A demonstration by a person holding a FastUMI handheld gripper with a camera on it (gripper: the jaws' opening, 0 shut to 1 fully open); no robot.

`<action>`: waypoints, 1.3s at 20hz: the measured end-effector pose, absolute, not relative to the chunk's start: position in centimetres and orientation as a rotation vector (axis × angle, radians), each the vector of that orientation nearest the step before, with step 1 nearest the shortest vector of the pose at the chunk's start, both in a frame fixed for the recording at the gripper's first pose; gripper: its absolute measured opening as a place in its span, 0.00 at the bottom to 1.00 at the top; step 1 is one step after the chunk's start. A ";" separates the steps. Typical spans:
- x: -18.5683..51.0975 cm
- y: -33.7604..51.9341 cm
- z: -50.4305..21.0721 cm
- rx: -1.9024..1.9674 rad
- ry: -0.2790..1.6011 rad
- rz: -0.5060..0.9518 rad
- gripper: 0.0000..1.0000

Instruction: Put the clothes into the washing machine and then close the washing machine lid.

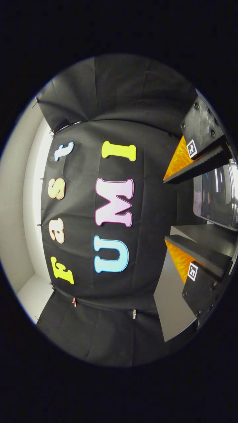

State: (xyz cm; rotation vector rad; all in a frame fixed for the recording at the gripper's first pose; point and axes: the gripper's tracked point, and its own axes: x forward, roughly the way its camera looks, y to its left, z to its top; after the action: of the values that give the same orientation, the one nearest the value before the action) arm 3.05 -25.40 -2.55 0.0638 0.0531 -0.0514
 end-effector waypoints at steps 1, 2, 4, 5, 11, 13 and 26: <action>3.1 -25.3 -2.5 0.065 0.054 -0.047 0.98; 3.1 -25.3 -2.5 0.061 0.055 -0.045 0.98; 3.2 -25.2 -2.4 0.054 0.058 -0.040 0.98; 3.1 -25.1 -2.5 0.050 0.059 -0.038 0.98; 3.1 -24.8 -2.0 0.039 0.054 -0.021 0.98; 3.0 -25.0 -1.9 0.039 0.048 -0.020 0.98; 3.3 -25.9 -1.7 0.034 0.049 -0.033 0.98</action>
State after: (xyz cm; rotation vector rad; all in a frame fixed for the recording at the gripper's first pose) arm 3.29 -25.89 -1.71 0.0336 0.0495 -0.0335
